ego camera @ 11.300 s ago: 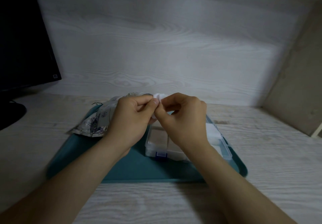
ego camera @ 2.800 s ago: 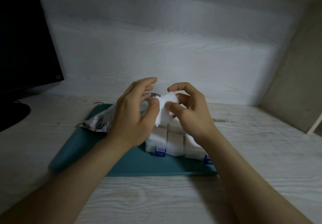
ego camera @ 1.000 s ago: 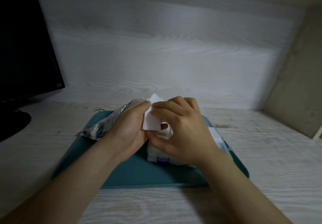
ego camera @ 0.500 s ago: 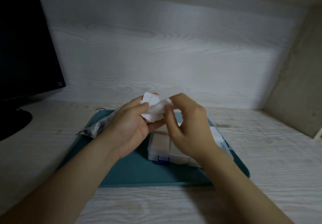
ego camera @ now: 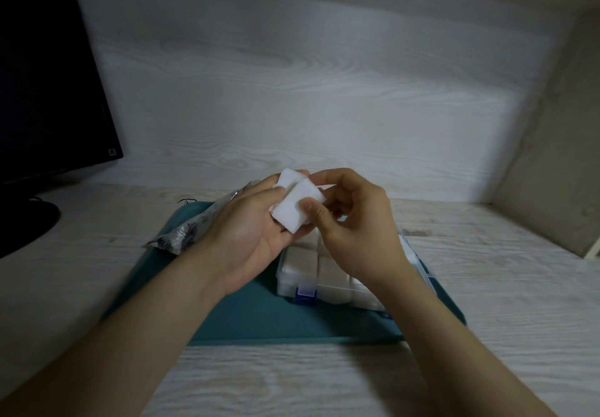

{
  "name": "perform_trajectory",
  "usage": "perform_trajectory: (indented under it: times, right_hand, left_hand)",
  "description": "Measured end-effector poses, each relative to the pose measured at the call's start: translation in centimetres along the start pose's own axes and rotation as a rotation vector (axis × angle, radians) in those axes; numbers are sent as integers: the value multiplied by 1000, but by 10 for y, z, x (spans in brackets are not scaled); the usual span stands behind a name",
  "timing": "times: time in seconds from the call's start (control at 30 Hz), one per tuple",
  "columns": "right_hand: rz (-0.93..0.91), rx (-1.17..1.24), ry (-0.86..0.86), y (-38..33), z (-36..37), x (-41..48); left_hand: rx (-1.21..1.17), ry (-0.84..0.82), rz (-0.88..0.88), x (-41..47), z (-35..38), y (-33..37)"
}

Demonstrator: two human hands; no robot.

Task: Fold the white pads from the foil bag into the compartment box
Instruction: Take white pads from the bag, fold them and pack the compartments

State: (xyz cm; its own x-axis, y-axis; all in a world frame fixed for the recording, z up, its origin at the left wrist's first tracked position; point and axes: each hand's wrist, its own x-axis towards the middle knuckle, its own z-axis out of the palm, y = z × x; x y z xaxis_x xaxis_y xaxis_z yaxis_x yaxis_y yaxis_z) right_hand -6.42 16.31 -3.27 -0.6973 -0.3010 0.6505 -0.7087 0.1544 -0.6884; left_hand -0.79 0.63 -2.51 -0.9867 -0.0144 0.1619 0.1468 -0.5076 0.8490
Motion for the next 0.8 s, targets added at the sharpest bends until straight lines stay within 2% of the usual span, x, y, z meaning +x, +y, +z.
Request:
perform_trajectory:
  times: [0.4,0.8]
  right_hand:
    - [-111,-357,179,3,8,-4]
    - [28,-110,162,1,6,-3]
  left_hand:
    - [55,-27,22,-2,1,-2]
    - [6,49,53,0,2,-3]
